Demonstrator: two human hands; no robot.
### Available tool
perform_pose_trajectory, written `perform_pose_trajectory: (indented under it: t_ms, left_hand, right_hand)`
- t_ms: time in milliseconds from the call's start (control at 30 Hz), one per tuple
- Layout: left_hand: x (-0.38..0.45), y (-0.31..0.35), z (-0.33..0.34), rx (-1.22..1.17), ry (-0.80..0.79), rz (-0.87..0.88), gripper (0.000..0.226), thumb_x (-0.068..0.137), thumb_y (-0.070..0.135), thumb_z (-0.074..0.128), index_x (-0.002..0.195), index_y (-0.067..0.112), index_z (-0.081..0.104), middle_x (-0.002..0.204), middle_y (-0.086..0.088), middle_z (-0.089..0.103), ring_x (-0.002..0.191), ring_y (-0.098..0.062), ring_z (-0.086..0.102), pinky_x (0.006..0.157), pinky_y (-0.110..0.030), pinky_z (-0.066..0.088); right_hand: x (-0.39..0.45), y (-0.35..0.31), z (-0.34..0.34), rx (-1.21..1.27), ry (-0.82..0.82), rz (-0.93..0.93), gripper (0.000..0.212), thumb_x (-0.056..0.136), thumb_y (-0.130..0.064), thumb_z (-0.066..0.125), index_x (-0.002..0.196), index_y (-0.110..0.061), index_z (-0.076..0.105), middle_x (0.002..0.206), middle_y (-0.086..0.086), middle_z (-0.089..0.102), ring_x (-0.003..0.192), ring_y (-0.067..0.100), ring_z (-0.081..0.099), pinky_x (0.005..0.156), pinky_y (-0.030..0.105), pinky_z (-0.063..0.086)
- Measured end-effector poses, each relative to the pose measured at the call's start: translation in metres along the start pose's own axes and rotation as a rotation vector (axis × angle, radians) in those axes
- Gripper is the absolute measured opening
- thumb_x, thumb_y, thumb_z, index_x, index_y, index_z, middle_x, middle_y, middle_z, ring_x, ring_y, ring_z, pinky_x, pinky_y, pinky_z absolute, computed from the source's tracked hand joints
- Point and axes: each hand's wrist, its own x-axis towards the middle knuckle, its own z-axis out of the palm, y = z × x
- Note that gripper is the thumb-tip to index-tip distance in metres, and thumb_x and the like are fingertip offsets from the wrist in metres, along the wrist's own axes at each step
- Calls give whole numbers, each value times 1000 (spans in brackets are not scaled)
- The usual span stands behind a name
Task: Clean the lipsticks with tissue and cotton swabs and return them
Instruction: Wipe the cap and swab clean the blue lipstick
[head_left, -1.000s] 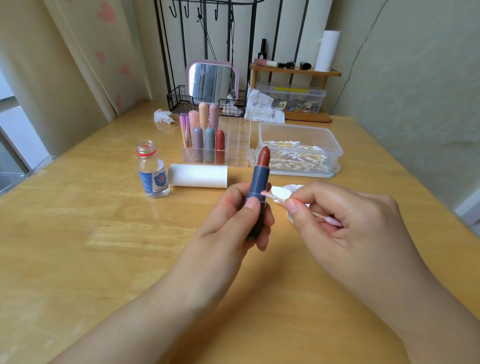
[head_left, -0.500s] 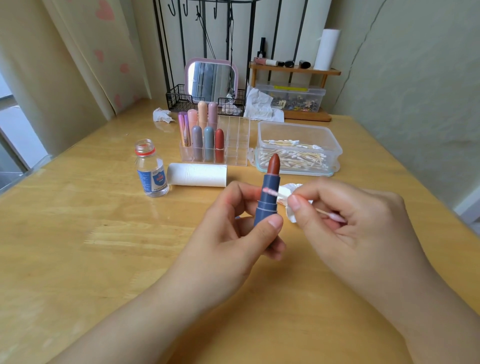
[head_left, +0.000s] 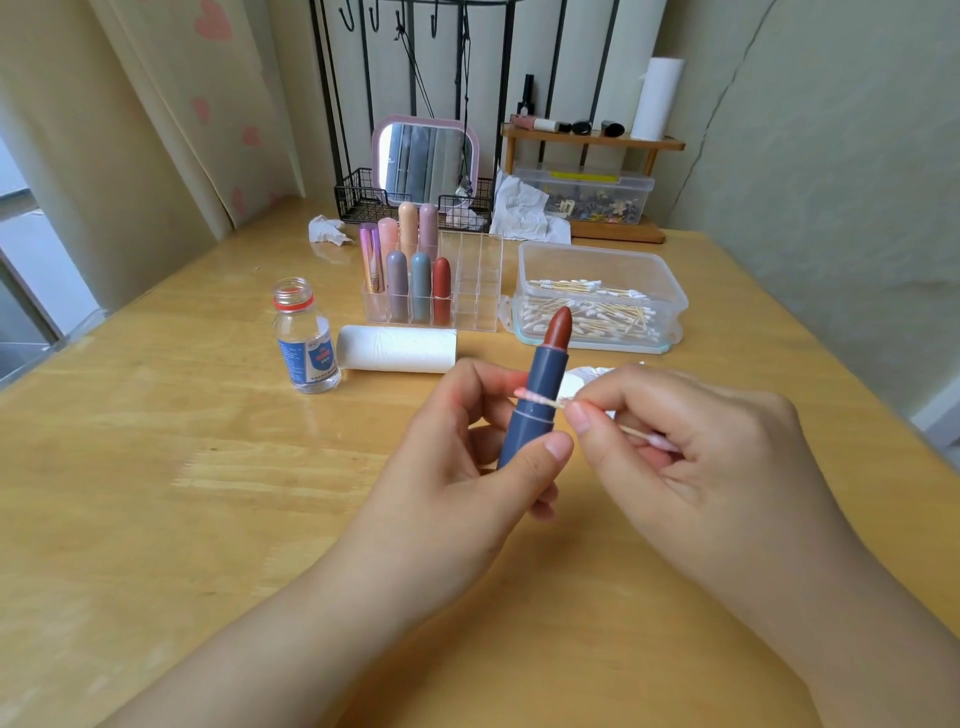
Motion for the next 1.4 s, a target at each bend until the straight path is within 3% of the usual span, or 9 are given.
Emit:
perform_pose_trajectory:
  t_ms: [167,333,467,667,867,1100,1233,1400]
  left_hand:
    - [0,-1,0,45,45,-22,35,69,20,74,100,23,58,70,6,52,61,-15,58,56,-20,50]
    - [0,3,0,104,42,-12,30,67,25,74,93,14,65,85,-22,55,58,-10,58,54,-16,49]
    - [-1,1,-3,61,-10,-37,26,79,26,65,96,9,53,64,-1,52,52,-13,56,55,-25,52]
    - [-2,0,-3,38,-86,-44,27,77,41,62,94,22,53,63,3,39,50,-12,39,48,-27,44]
    - [0,1,-3,-185,-110,-100,17,84,26,44,92,15,55,64,2,45,53,-13,36,49,-26,41]
    - [-3,0,-2,-70,-103,-37,13,83,21,50,93,13,49,67,0,45,53,-13,41,52,-27,43]
    - [-3,-2,-3,43,-86,4,17,75,37,61,88,29,55,71,7,52,54,-12,43,51,-29,43]
    - [-1,-6,-4,134,-35,63,18,74,41,62,89,34,56,73,12,54,58,-12,46,57,-29,41]
  right_hand:
    - [1,1,-3,-12,74,60,21,89,-23,54,72,-13,62,53,-18,33,54,-7,36,55,3,27]
    - [-1,-2,3,11,-3,14,21,86,-22,55,70,-12,64,54,-14,39,58,2,35,56,5,28]
    - [-1,0,0,1,39,46,19,87,-21,56,71,-13,63,52,-8,42,57,3,35,56,7,30]
    - [-1,0,1,5,48,52,20,89,-22,55,74,-13,63,55,-9,43,58,3,36,57,7,31]
    - [1,0,1,-24,111,73,21,90,-24,52,75,-13,62,55,-23,30,56,-8,37,57,4,29]
    - [0,-2,1,18,9,24,21,87,-22,55,70,-13,61,54,-18,30,55,-2,32,56,4,27]
    - [0,1,-4,-3,73,66,21,89,-23,54,73,-13,62,51,-8,41,55,2,35,52,8,29]
    - [0,0,-2,36,-24,35,21,87,-24,54,70,-15,62,53,-19,29,53,-3,32,53,6,26]
